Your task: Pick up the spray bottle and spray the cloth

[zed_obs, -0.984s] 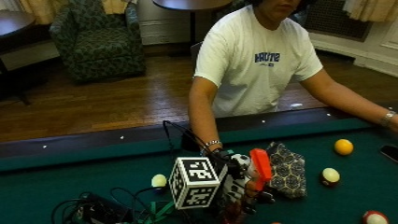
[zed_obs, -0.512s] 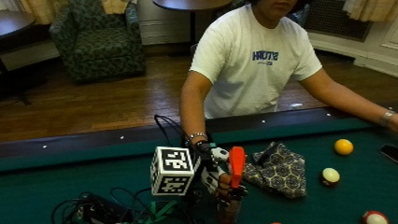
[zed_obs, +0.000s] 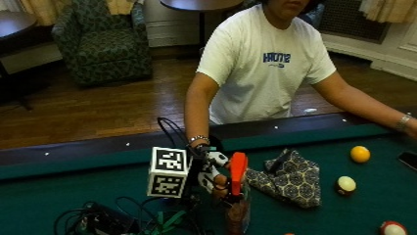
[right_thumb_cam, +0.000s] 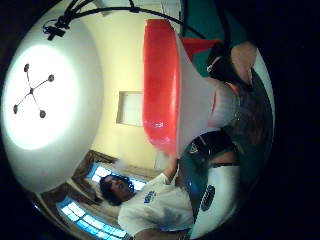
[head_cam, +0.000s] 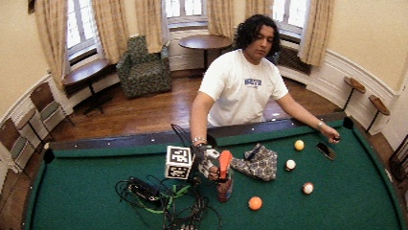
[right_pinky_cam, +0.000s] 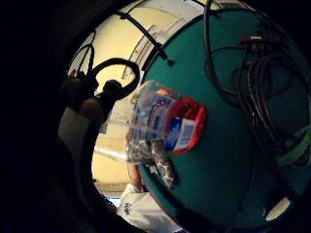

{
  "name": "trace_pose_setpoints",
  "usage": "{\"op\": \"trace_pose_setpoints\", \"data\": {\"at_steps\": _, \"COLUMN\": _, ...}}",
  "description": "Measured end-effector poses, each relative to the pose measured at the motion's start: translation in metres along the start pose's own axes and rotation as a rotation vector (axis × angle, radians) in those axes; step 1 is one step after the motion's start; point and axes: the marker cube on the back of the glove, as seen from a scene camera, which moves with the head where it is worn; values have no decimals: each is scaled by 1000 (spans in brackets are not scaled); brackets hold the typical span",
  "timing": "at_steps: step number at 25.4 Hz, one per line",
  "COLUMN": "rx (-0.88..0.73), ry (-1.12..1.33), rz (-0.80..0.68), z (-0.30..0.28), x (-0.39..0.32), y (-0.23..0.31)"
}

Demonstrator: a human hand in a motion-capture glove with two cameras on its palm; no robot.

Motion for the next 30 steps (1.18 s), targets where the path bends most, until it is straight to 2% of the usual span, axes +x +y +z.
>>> {"op": "trace_pose_setpoints", "data": {"at_steps": 9, "rx": 57, "ry": -35, "rz": -12, "z": -5, "x": 7, "y": 4}}
{"op": "trace_pose_setpoints", "data": {"at_steps": 30, "rx": -21, "ry": -127, "rz": -12, "z": -2, "x": 6, "y": 7}}
